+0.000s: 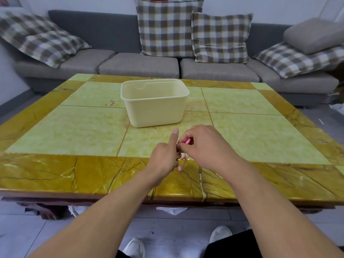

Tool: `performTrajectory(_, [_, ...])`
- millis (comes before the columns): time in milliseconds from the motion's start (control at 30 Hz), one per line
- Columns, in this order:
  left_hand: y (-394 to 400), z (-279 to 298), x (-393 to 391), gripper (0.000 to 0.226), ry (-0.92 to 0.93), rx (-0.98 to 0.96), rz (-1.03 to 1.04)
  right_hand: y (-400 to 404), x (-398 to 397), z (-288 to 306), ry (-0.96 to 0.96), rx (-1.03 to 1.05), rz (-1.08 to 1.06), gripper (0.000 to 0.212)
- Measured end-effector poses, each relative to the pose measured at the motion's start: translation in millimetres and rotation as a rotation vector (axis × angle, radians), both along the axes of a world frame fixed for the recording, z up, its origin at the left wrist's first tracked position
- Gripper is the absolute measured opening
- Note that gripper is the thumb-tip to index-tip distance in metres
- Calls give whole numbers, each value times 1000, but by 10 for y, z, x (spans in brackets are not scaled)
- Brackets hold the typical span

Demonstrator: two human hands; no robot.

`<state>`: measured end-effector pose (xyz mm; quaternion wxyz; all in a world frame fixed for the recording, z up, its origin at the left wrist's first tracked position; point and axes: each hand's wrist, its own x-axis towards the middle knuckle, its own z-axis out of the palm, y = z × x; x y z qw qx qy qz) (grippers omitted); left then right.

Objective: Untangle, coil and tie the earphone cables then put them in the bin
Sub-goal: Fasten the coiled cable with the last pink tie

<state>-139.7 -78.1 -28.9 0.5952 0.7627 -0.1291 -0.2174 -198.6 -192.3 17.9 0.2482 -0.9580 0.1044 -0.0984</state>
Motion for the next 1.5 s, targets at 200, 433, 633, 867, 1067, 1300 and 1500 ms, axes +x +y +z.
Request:
performTrajectory(200, [-14, 20, 42, 44, -3, -41, 136, 48, -71, 17, -126, -33, 47, 12])
performTrajectory(433, [12, 118, 79, 44, -72, -107, 255, 16, -96, -37, -99, 422, -80, 7])
performTrajectory(633, [51, 160, 43, 56, -273, -99, 82, -58, -93, -56, -198, 417, -132, 33])
performTrajectory(867, [146, 141, 64, 57, -375, -72, -55, -170, -91, -107, -74, 430, 11, 43])
performTrajectory(1067, [192, 153, 69, 61, -391, -33, -166, -241, -103, -200, 58, 819, 296, 17])
performTrajectory(1300, [179, 142, 110, 62, -430, -25, -85, -164, -106, -164, 114, 793, 163, 20])
performTrajectory(1500, [175, 99, 159, 60, -384, 108, -74, -240, -109, -103, 105, 603, 43, 13])
